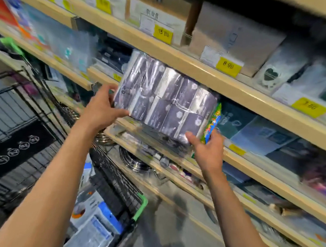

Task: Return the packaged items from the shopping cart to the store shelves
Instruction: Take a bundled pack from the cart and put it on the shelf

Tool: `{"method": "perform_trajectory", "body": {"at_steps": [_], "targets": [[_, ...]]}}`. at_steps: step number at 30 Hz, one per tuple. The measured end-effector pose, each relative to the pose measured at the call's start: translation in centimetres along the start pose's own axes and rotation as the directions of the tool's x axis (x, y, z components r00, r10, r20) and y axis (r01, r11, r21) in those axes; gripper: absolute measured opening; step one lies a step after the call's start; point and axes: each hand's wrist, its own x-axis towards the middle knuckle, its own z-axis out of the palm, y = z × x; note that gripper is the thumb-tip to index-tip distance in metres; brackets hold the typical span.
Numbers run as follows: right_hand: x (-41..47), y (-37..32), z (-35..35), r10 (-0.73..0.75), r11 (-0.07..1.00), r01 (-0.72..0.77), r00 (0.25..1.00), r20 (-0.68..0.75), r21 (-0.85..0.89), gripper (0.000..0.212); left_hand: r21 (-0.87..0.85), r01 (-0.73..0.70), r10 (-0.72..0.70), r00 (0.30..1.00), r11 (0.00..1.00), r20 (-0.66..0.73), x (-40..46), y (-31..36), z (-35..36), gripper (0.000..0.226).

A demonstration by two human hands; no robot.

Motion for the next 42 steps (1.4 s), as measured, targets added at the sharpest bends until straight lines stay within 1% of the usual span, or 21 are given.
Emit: {"method": "perform_trajectory", "body": {"at_steps": [3, 5, 7, 9, 12, 14, 16, 17, 19, 22, 24, 25, 27, 29, 31, 32, 35, 36, 38, 40, 42], "targets": [[2.8, -1.4, 0.4, 0.028, 0.999, -0.029, 0.999, -0.014, -0.038, 0.034, 0.14, -0.019, 0.005, 0.995, 0.99, 0.098, 4.6, 0.5, 0.9, 0.073], [4.0, -1.7, 1.0, 0.049, 0.996, -0.052, 0.998, -0.047, -0.072, 0.058, 0.169, -0.04, 0.02, 0.993, 0.985, 0.118, 6.9, 0.6, 1.6, 0.074], [5.3, -1.9, 1.8, 0.071, 0.992, -0.081, 0.992, -0.101, -0.092, 0.069, 0.17, -0.082, 0.062, 0.991, 0.982, 0.119, 9.0, 1.1, 2.8, 0.076], [5.9, -2.0, 2.5, 0.054, 0.987, -0.078, 0.985, -0.167, -0.139, 0.066, 0.154, -0.119, 0.104, 0.989, 0.981, 0.104, 10.5, 1.6, 3.6, 0.076], [6.8, -2.0, 3.8, 0.097, 0.983, -0.134, 0.962, -0.255, -0.13, 0.067, 0.053, -0.079, 0.076, 0.995, 0.995, 0.063, 13.6, 2.2, 3.7, 0.076], [7.1, -1.9, 4.4, 0.082, 0.981, -0.131, 0.947, -0.31, -0.142, 0.055, 0.037, -0.088, 0.088, 0.996, 0.995, -0.003, 16.3, 1.6, 4.0, 0.084], [7.7, -2.1, 4.8, 0.07, 0.977, -0.135, 0.935, -0.349, -0.167, 0.03, 0.09, -0.069, 0.072, 0.997, 0.994, -0.03, 19.7, 0.2, 4.9, 0.092], [8.1, -1.9, 4.9, 0.076, 0.974, -0.148, 0.926, -0.369, -0.173, 0.026, 0.115, -0.043, 0.047, 0.998, 0.992, -0.032, 19.2, 0.8, 5.2, 0.092], [8.8, -1.7, 5.2, 0.107, 0.969, -0.186, 0.911, -0.399, -0.163, 0.028, 0.134, -0.013, 0.013, 1.0, 0.991, 0.004, 17.0, 2.9, 6.0, 0.074], [9.7, -1.0, 6.2, 0.03, 0.963, -0.144, 0.898, -0.44, -0.227, 0.021, 0.21, -0.025, 0.025, 1.0, 0.977, 0.001, 16.2, 2.7, 8.5, 0.043], [9.9, -0.3, 6.8, -0.013, 0.937, -0.132, 0.911, -0.411, -0.322, 0.008, 0.297, -0.067, 0.088, 0.994, 0.953, -0.059, 16.0, 2.3, 9.8, 0.031], [10.2, 0.1, 6.9, -0.011, 0.918, -0.147, 0.92, -0.393, -0.369, 0.005, 0.382, -0.095, 0.139, 0.986, 0.919, -0.091, 16.2, 2.3, 10.2, 0.026], [10.5, 0.5, 6.9, -0.008, 0.876, -0.169, 0.932, -0.363, -0.452, 0.014, 0.539, -0.123, 0.208, 0.973, 0.833, -0.099, 16.2, 2.4, 10.6, 0.024], [10.7, 0.4, 7.0, 0.002, 0.868, -0.167, 0.943, -0.334, -0.467, 0.017, 0.574, -0.139, 0.235, 0.967, 0.807, -0.096, 16.0, 2.0, 10.8, 0.031], [9.6, -0.1, 7.3, -0.008, 0.884, -0.138, 0.951, -0.31, -0.446, 0.013, 0.519, -0.192, 0.291, 0.95, 0.833, -0.116, 15.5, 1.5, 10.7, 0.03], [8.5, -0.4, 7.7, -0.044, 0.91, -0.093, 0.948, -0.316, -0.405, 0.016, 0.466, -0.227, 0.322, 0.937, 0.855, -0.133, 15.0, 1.0, 10.6, 0.025], [3.2, -0.4, 9.3, -0.194, 0.96, 0.116, 0.932, -0.307, -0.256, 0.053, 0.238, -0.324, 0.379, 0.894, 0.916, -0.239, 12.6, -1.0, 10.2, 0.013], [1.4, 0.2, 10.1, -0.23, 0.954, 0.167, 0.941, -0.247, -0.251, 0.057, 0.181, -0.353, 0.393, 0.873, 0.918, -0.29, 11.4, -2.1, 9.6, 0.01], [-1.1, 2.5, 11.7, -0.254, 0.932, 0.225, 0.965, -0.068, -0.283, 0.051, 0.127, -0.357, 0.379, 0.851, 0.925, -0.363, 8.4, -5.1, 8.3, 0.007], [-2.2, 5.0, 13.2, -0.134, 0.927, 0.176, 0.98, 0.147, -0.331, 0.044, 0.139, -0.267, 0.3, 0.872, 0.954, -0.387, 4.6, -9.6, 6.3, 0.009], [-2.7, 7.0, 14.5, 0.016, 0.889, 0.128, 0.951, 0.31, -0.44, 0.044, 0.181, -0.098, 0.171, 0.875, 0.979, -0.453, 0.2, -15.1, 3.8, 0.016]]}}
